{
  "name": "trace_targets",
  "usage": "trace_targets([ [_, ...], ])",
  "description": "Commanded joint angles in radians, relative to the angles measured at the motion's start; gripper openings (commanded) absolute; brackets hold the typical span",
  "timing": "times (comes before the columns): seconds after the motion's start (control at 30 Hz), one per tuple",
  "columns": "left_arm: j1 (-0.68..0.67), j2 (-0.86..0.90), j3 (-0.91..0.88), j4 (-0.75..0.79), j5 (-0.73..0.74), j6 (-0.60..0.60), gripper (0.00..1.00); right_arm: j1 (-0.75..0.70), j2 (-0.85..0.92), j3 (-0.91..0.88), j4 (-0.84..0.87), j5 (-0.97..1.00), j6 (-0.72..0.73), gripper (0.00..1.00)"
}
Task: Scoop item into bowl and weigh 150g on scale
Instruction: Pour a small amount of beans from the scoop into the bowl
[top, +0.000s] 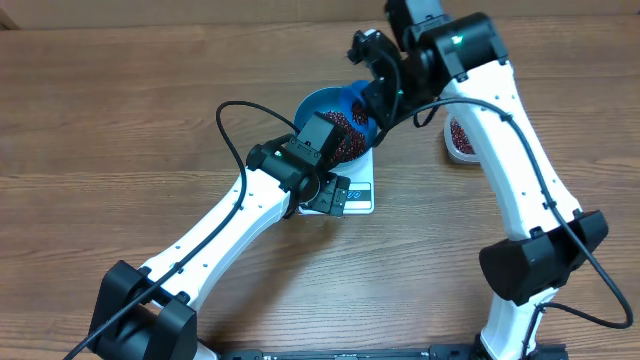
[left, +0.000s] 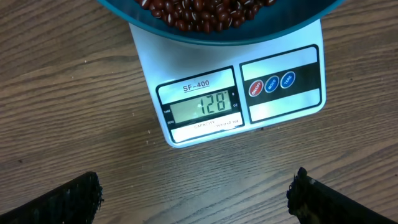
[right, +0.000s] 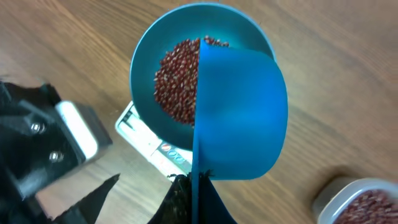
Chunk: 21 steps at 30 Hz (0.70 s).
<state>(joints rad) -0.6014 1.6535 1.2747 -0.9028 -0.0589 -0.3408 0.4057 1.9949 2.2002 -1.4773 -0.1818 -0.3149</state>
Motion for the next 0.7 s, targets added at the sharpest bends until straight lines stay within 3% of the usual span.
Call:
trace_targets([
  [0.0,0.001,-0.006,0.011,-0.001,0.008,-0.007,0.99,0.043,-0.003,0.029,0.033,0.120,-0.004,0.04],
  [0.67,0.001,-0.006,0.011,-0.001,0.008,-0.007,0.99,0.111,-0.003,0.029,0.100,0.193,-0.061,0.04],
])
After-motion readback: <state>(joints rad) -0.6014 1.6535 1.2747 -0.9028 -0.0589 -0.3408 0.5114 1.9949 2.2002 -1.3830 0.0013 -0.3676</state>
